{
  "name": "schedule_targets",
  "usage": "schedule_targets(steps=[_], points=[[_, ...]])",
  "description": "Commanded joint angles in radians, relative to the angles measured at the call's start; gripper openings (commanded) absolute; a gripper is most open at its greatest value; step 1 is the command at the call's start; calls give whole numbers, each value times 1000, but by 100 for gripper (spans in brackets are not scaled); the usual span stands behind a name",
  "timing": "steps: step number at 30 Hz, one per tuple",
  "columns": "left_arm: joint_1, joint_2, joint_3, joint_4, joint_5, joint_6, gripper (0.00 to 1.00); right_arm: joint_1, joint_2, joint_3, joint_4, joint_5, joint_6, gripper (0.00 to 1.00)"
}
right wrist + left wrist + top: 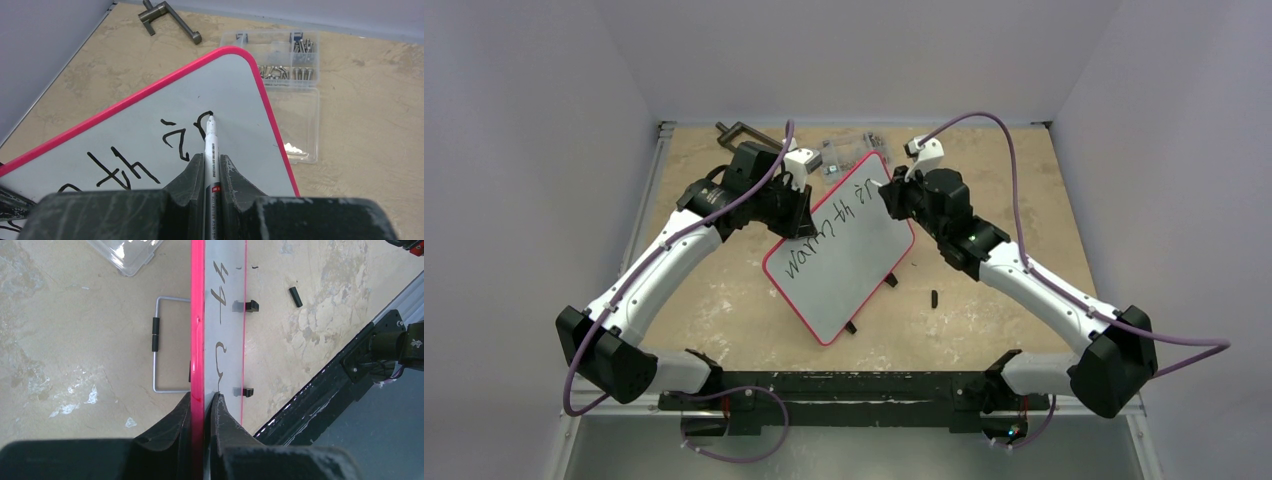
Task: Write a sentence on the whiteboard
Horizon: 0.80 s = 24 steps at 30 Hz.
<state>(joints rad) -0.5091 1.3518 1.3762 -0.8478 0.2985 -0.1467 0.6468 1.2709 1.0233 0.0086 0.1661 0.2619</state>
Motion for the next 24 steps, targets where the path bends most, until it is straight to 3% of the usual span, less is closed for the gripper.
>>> schedule_targets(steps=[1, 18, 24], points=[[16, 14, -11, -66, -286, 155, 0, 0, -3, -33, 5, -10, 10, 0], [16, -2, -15, -62, -288, 156, 0, -2, -70, -93, -7, 0, 35, 0], [15, -1, -12, -62, -285, 155, 0, -1, -134, -80, -83, 22, 35, 0]])
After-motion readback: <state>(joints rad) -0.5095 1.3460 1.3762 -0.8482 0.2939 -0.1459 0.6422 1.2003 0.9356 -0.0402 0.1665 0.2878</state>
